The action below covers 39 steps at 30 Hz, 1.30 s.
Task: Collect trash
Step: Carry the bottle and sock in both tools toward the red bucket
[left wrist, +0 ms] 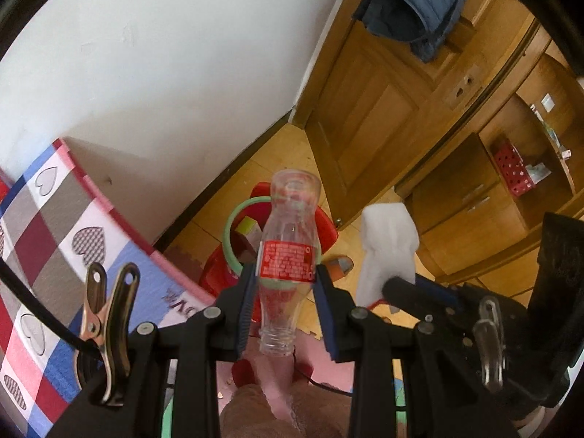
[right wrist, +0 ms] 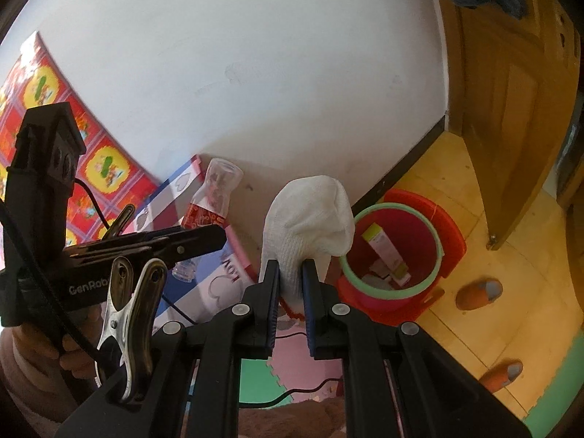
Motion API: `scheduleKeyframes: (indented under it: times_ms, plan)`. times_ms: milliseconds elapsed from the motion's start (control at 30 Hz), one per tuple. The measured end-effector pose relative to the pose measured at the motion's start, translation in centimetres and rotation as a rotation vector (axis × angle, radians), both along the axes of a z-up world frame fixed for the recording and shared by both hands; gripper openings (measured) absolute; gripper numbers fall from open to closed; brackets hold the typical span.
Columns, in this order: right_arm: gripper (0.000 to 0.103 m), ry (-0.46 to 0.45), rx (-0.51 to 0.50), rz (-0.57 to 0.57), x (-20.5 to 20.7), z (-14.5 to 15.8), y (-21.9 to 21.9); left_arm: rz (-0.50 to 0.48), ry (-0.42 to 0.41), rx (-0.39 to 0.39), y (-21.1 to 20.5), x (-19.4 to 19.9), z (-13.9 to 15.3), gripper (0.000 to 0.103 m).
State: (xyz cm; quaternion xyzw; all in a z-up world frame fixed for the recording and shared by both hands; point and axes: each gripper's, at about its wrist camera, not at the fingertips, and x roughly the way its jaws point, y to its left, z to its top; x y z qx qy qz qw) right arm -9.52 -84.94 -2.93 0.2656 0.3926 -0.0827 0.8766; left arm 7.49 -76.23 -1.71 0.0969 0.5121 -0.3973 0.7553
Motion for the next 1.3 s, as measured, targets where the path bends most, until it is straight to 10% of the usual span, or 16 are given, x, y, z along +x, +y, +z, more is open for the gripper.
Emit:
scheduleKeyframes:
  times_ms: [1300]
  plan:
    - [0.013,0.041,0.026,0.219,1.0,-5.4,-16.8,0.204,0.058,0.052,-13.4,-2.6,-6.4,0.032]
